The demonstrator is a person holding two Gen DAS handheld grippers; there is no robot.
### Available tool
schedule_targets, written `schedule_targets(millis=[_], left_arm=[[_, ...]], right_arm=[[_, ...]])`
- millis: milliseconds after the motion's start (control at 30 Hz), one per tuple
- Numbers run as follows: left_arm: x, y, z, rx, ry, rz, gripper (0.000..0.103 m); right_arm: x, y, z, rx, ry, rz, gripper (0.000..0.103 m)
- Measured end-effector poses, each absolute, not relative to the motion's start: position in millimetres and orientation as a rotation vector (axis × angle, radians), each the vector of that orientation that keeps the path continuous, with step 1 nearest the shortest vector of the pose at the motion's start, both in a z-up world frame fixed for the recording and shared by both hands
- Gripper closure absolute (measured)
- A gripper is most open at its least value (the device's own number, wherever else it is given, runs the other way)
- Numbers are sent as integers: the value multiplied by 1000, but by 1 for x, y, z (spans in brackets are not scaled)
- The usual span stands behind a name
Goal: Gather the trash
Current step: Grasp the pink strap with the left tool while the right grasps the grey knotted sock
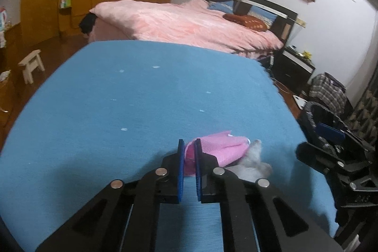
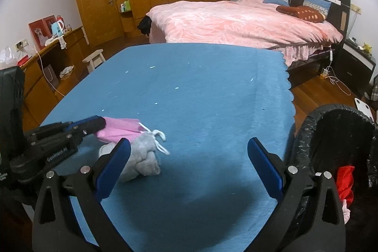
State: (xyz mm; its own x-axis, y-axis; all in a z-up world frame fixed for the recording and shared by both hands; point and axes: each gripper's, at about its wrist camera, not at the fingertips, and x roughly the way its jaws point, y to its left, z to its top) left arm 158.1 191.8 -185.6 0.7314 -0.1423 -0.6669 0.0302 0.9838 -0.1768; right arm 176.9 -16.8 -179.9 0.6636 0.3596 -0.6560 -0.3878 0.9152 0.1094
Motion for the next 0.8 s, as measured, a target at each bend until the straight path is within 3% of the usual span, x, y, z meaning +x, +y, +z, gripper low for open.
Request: schedule_targets(millis=[200,267,333,700,767,800], left_arm=[[150,219,-187,-180,752,-1,94],[148,224,-189,-197,758,1,90],[144,228,-190,-210,758,3,77],[140,238,-190,-206,744,15,59],[140,240,-190,-206,744,17,56],[140,239,-191,-205,745,17,54]], right_arm=[[174,-5,-184,-35,744,454,6],[173,1,-186,-31,755,470,6],[171,8,-189,-35,761,487,6],[174,39,-205,-64,809,539,7],[174,43,-209,-75,826,555,11],[174,44,-210,-79,831,560,25]])
